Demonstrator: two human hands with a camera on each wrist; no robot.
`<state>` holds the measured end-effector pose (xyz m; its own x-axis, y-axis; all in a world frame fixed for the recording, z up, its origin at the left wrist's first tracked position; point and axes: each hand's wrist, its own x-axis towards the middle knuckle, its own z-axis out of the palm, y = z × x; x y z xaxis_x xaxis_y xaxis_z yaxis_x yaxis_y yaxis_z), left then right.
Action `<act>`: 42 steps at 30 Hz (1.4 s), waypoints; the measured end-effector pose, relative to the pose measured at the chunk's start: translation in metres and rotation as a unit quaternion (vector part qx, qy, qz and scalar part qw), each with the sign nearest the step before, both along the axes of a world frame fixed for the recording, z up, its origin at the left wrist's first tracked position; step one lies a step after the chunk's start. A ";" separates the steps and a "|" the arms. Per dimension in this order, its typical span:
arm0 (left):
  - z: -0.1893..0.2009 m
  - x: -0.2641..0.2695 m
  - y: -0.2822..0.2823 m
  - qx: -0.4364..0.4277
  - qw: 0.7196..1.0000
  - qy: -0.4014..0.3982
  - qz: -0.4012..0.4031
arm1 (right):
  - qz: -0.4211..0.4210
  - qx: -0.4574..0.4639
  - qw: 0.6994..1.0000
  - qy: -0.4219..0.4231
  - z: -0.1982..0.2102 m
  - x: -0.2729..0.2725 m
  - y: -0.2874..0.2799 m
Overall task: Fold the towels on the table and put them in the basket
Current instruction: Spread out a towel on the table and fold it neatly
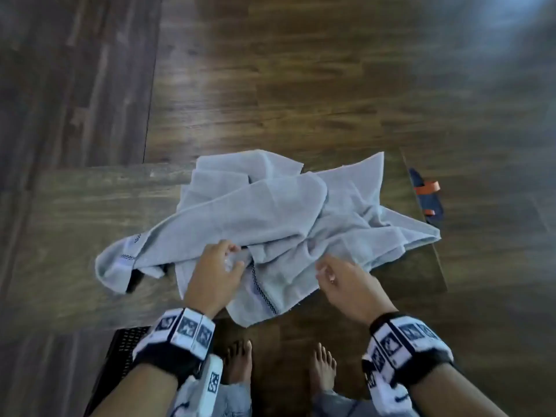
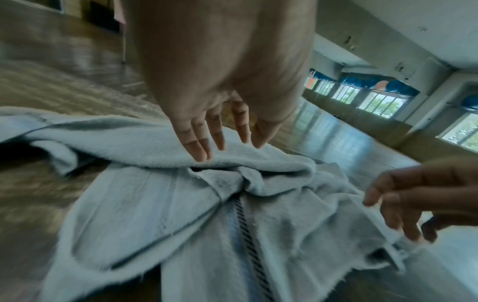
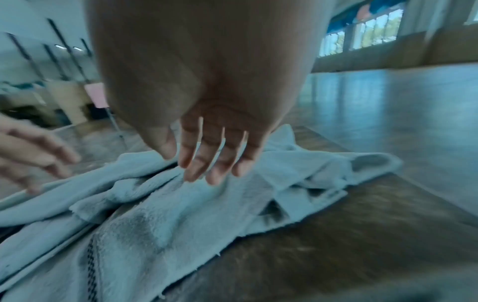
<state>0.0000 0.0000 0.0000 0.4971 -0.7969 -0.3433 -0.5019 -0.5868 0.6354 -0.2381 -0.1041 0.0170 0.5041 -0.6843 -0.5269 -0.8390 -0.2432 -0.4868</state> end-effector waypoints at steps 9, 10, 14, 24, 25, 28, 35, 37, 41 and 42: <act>-0.071 0.063 -0.014 -0.031 0.977 -0.185 -0.106 | 0.070 -0.381 0.919 -0.067 -0.092 0.090 -0.013; -0.074 0.064 -0.013 -0.058 0.972 -0.199 -0.108 | 0.071 -0.408 0.907 -0.076 -0.095 0.091 -0.012; -0.068 0.057 -0.002 -0.202 0.956 -0.194 -0.090 | 0.033 -0.431 0.890 -0.147 -0.089 0.094 0.001; 0.004 0.029 0.088 -0.229 0.940 -0.196 -0.162 | -0.080 -0.350 0.841 -0.405 0.004 0.049 0.069; 0.005 0.033 0.097 -0.201 0.945 -0.213 -0.144 | -0.087 -0.353 0.836 -0.411 0.013 0.045 0.073; 0.010 0.041 0.121 -0.135 0.962 -0.233 -0.055 | -0.116 -0.385 0.814 -0.420 0.040 0.032 0.082; 0.042 0.024 0.137 -0.199 0.972 -0.112 0.049 | -0.092 -0.286 0.877 -0.376 0.061 0.009 0.083; 0.057 0.011 0.133 -0.229 0.971 -0.030 0.069 | -0.072 -0.233 0.898 -0.366 0.057 0.004 0.085; 0.080 -0.023 0.115 -0.253 0.952 0.127 0.113 | -0.028 -0.201 0.910 -0.361 0.048 -0.001 0.099; 0.083 -0.032 0.109 -0.259 0.945 0.163 0.112 | -0.013 -0.184 0.910 -0.371 0.047 -0.001 0.106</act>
<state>-0.0318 0.1092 0.0825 0.6082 -0.7875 -0.1000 -0.1293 -0.2225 0.9663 -0.2393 0.0014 0.0642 0.6092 -0.7619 0.2199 -0.3203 -0.4901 -0.8107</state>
